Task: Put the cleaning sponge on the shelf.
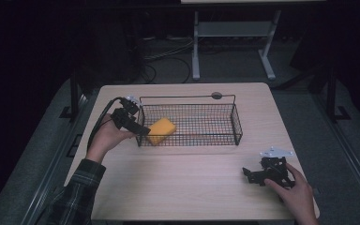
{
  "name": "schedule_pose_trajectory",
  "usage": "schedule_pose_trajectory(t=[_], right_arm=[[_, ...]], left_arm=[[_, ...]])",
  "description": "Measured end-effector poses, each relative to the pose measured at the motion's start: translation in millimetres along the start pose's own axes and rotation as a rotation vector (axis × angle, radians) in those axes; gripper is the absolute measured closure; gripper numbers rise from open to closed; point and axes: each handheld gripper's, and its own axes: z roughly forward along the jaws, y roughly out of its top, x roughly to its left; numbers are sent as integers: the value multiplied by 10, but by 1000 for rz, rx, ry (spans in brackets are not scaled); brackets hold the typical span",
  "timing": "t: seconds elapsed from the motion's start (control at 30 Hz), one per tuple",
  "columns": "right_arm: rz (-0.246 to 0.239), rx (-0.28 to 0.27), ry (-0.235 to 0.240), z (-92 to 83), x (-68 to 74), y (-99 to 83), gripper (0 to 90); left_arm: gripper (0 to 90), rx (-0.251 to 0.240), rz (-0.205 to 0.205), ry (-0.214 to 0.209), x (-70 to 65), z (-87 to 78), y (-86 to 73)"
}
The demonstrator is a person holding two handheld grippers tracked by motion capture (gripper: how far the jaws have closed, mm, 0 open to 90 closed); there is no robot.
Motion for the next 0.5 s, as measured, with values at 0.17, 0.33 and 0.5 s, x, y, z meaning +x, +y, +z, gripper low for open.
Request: schedule_pose_trajectory(t=[0.17, 0.33, 0.5], right_arm=[[0, 0, 0, 0, 0, 0, 0], [2, 1, 0, -1, 2, 0, 0], [0, 0, 1, -1, 0, 0, 0]], left_arm=[[171, -28, -2, 10, -74, -81, -186], [171, -57, -11, 22, -147, -130, -391], [171, -82, -17, 19, -240, -133, -618]])
